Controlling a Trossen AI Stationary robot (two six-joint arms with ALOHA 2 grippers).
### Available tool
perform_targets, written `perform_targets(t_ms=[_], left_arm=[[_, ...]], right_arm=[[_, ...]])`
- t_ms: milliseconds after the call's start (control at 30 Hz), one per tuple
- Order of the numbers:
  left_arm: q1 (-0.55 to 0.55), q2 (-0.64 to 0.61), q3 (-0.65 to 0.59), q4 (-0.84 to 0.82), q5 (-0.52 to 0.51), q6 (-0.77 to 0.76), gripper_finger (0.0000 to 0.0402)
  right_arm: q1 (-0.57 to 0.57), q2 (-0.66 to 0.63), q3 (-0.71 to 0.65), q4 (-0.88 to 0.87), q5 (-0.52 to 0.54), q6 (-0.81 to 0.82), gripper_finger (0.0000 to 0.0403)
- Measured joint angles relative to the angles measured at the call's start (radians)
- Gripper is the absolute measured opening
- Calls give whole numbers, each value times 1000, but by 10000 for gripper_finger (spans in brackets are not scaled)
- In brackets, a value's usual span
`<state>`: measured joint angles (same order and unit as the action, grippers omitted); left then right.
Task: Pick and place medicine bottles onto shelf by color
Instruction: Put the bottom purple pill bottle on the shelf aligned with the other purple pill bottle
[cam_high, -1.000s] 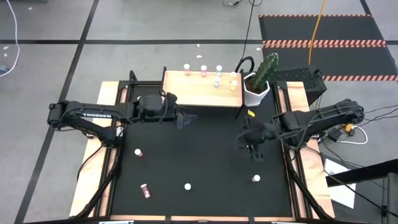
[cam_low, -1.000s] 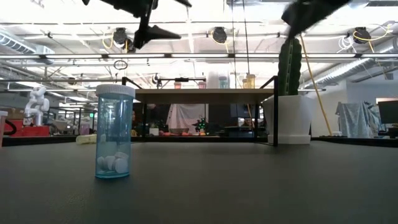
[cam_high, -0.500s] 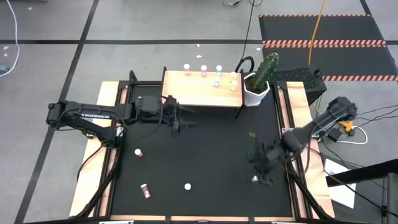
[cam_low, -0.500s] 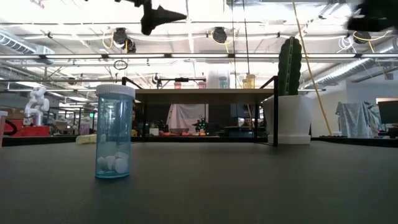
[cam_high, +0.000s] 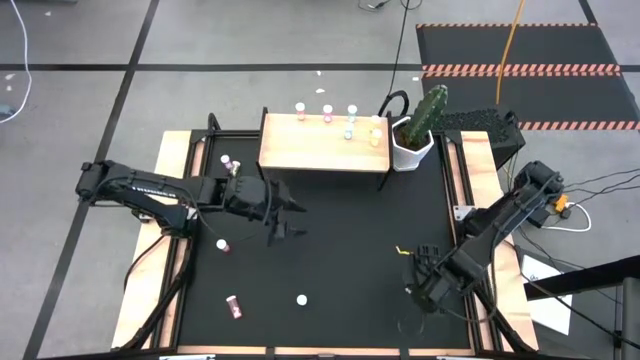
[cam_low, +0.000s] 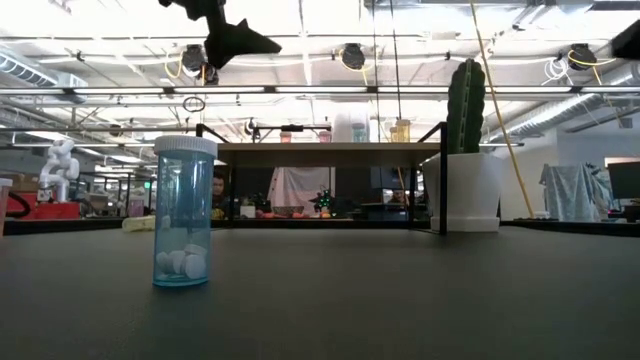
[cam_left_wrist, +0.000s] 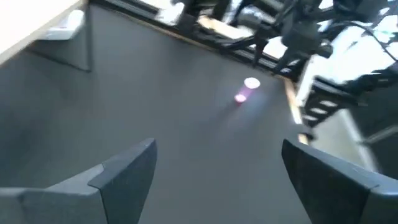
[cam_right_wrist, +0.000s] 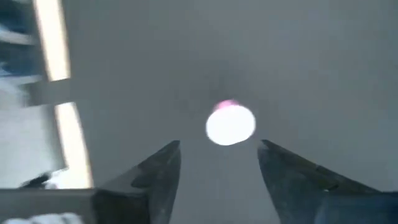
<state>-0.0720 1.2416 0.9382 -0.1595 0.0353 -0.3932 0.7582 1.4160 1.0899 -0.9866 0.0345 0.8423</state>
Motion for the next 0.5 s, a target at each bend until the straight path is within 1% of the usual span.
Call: perform_targets(t_ms=[100,167,300,500], left_arm=[[-4,0,0,-15,-124,-41,344],[-2,0,0,-32,-174,-78,344],[-1,0,0,-60,-176,-117,344],[-24,0,0,-131,-177,-172,344]], right_arm=[[-25,9,-20,13,17,-34,243],[-32,10,-46,53,-2,-49,254],[-29,11,-107,138,-41,-13,257],[-21,10,-155,170,-11,69,239]])
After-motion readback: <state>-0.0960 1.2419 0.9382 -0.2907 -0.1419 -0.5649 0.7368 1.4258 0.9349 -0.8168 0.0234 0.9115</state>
